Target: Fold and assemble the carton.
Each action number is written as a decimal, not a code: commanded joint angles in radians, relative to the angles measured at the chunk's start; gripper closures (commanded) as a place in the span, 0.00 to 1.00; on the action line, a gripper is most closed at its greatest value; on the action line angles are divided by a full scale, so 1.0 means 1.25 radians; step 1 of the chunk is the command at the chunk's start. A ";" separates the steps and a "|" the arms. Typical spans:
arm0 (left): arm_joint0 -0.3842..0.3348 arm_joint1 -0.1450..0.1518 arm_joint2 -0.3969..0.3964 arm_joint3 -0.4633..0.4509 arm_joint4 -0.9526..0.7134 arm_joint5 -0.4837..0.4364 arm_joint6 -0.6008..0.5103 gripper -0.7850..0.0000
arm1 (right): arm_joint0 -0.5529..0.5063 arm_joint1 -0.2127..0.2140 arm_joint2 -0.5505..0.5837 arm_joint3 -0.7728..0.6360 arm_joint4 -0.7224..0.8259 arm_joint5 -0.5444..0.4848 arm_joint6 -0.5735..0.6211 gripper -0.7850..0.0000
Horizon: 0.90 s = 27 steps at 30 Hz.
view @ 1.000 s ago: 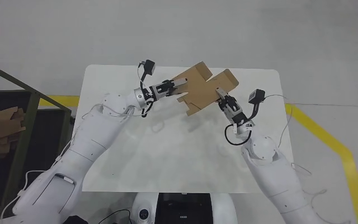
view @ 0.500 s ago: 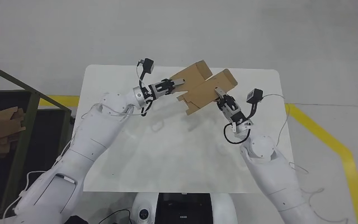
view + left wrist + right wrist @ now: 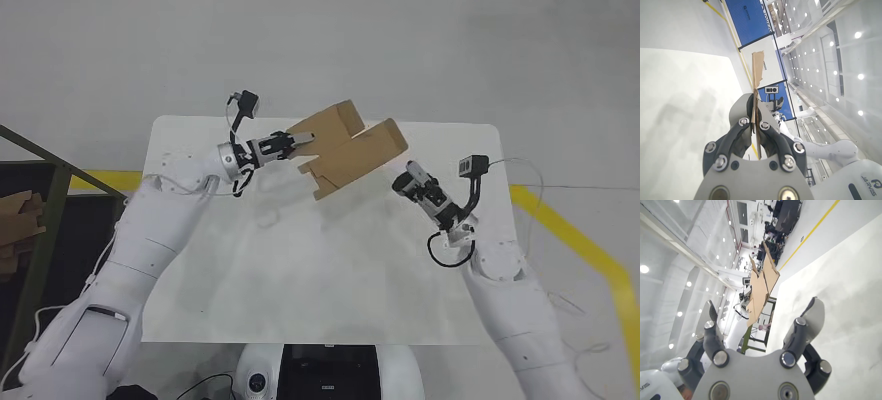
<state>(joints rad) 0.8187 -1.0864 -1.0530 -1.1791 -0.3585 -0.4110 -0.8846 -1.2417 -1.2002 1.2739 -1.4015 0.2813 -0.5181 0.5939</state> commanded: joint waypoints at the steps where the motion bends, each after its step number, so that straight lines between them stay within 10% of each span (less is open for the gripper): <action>1: 0.001 0.002 -0.005 0.006 -0.017 -0.004 -0.050 1.00 | 0.012 0.004 0.001 0.010 0.010 -0.017 0.086 0.00; 14: 0.052 0.028 -0.049 -0.017 0.002 -0.024 -0.225 1.00 | 0.097 0.042 0.042 0.097 0.022 -0.007 0.495 0.00; 27: 0.075 0.039 -0.067 -0.057 -0.020 -0.016 -0.296 1.00 | 0.158 0.046 0.029 0.158 0.076 0.049 0.580 0.00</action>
<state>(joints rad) 0.9130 -1.0375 -1.1372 -1.2502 -0.3827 -0.4302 -1.2535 -1.0442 -1.1426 1.3098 -1.2037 0.3767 -0.4574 1.3186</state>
